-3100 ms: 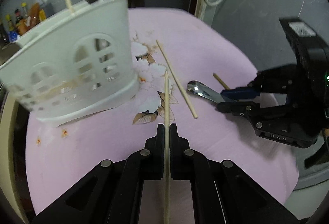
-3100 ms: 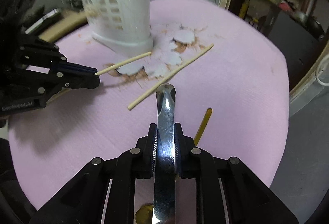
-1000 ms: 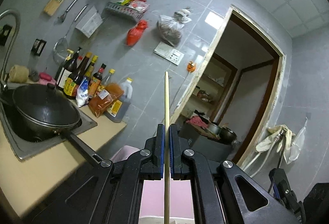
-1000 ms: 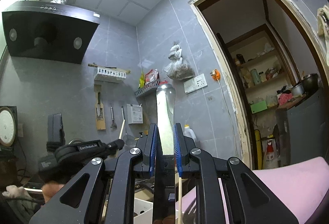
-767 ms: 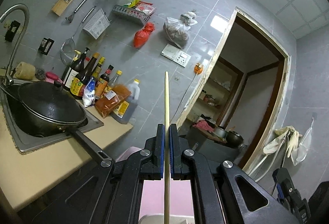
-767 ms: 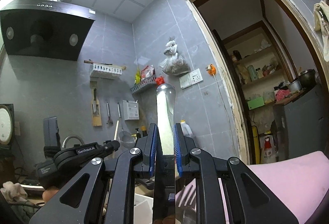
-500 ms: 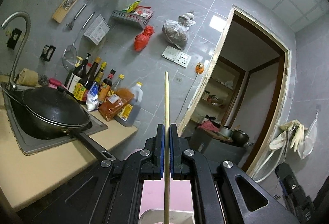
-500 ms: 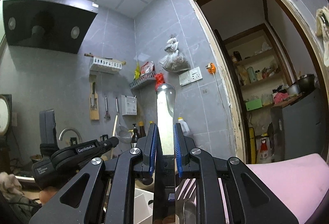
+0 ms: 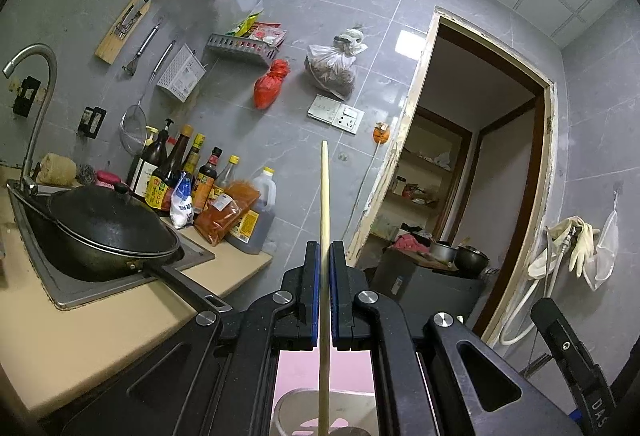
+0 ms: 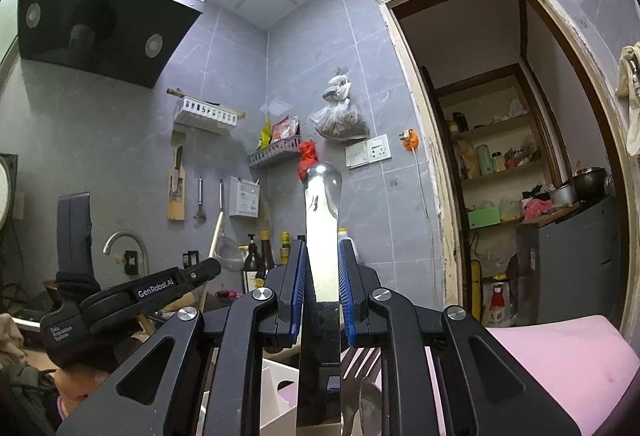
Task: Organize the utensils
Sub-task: 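Carry the spatula and chopstick up over the white caddy with both tools, then lower the spatula and chopstick into the caddy and open both tools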
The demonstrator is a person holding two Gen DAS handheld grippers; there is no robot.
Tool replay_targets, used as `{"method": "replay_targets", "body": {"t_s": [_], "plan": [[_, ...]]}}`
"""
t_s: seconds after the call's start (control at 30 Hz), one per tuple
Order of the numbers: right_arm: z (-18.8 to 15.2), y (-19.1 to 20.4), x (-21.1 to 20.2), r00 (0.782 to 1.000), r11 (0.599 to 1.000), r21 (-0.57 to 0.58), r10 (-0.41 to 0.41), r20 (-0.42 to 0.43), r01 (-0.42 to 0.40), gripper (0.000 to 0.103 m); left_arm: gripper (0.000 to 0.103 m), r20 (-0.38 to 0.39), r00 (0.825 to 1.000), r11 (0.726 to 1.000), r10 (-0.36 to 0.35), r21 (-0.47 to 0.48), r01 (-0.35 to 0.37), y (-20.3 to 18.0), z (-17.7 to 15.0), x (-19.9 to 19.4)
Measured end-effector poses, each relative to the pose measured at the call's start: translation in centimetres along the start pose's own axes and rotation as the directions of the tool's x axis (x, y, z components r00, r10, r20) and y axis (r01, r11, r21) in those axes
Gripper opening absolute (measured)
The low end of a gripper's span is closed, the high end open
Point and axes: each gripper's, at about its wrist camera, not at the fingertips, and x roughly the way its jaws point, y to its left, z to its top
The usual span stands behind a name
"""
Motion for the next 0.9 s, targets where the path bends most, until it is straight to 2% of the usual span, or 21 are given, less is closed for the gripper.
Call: {"method": "replay_targets", "body": {"t_s": [0.33,0.57,0.67,0.9], "plan": [[-0.2,0.3,0.1,1.000,1.000,-0.007,0.000,-0.002,0.000,0.014,0.003,-0.021,1.000,1.000,-0.019,0.010,0.019,0.1,0.0,-0.6],[-0.3,0.6,-0.1,1.000,1.000,-0.023,0.001,0.009,-0.001,0.016,0.003,-0.064,0.997,0.997,-0.036,0.069,0.040,-0.7,-0.7,-0.4],[-0.2,0.6,-0.2,1.000,1.000,-0.027,0.001,0.017,0.000,0.023,0.004,-0.067,0.996,0.995,-0.053,0.082,0.058,-1.0,-0.8,-0.5],[-0.1,0.5,-0.6,1.000,1.000,-0.029,-0.009,0.030,0.010,0.031,0.011,-0.085,0.995,0.994,-0.056,0.084,0.063,-1.0,-0.9,-0.5]]}}
